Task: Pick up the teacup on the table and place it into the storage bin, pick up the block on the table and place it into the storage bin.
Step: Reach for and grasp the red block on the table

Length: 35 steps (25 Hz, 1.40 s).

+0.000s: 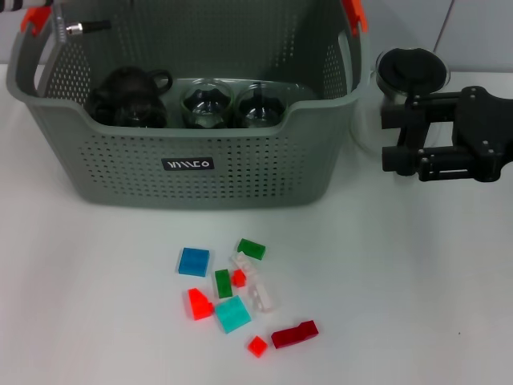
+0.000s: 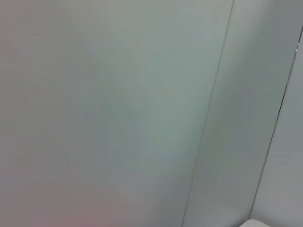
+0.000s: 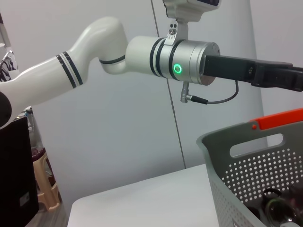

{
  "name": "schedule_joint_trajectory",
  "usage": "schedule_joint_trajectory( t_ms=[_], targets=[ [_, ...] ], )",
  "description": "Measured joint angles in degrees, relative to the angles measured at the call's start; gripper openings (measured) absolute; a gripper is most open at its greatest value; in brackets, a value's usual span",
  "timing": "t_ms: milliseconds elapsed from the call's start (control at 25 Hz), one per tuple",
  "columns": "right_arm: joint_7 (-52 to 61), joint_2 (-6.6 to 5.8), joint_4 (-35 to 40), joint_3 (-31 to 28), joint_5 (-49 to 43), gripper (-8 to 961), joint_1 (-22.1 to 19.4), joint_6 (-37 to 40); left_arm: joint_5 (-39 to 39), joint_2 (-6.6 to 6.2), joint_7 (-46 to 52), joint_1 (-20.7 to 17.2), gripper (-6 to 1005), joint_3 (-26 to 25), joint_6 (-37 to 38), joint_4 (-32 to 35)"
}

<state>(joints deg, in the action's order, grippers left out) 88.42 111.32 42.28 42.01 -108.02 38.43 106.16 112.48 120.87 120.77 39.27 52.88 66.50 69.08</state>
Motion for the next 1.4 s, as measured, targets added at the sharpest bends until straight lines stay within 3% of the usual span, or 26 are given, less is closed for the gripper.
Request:
schedule_joint_trajectory(
  t_ms=[280, 400, 480, 600, 720, 1040, 1240, 1400],
  targets=[
    [1.2, -0.04, 0.0, 0.0, 0.0, 699, 0.1, 0.2, 0.1, -1.1, 0.6, -0.6, 890, -1.6, 3.8, -1.1],
    [2.2, -0.26, 0.0, -0.3, 0.0, 701, 0.1, 0.7, 1.7, -3.28, 1.6, 0.0, 890, -5.0, 12.2, -3.0],
    [2.4, -0.28, 0.1, -0.5, 0.0, 701, 0.0, 0.8, 2.8, -4.75, 1.9, 1.1, 890, -9.9, 19.8, -4.6],
    [2.5, -0.27, 0.0, -0.6, 0.0, 700, 0.0, 0.8, 3.6, -5.7, 1.6, 1.1, 891, -15.4, 27.9, -4.7],
    [2.5, -0.12, 0.0, -0.2, -0.3, 700, 0.1, 0.8, 5.7, -5.9, 1.6, -0.1, 891, -18.2, 33.4, -3.1],
    [4.1, -0.28, 0.0, 0.3, -5.2, 698, 1.2, 1.9, 17.3, -5.28, 2.5, -1.2, 891, -16.8, 44.0, -2.5],
    [5.1, -0.31, 0.1, 1.4, -9.6, 698, 2.8, 2.7, 21.5, -4.29, 1.3, -2.6, 891, -13.9, 45.9, -2.7],
    [6.1, 0.45, 0.2, 3.3, -12.5, 699, 4.6, 2.3, 24.2, -3.39, -1.8, -3.9, 891, -11.9, 46.2, -3.8]
  ],
)
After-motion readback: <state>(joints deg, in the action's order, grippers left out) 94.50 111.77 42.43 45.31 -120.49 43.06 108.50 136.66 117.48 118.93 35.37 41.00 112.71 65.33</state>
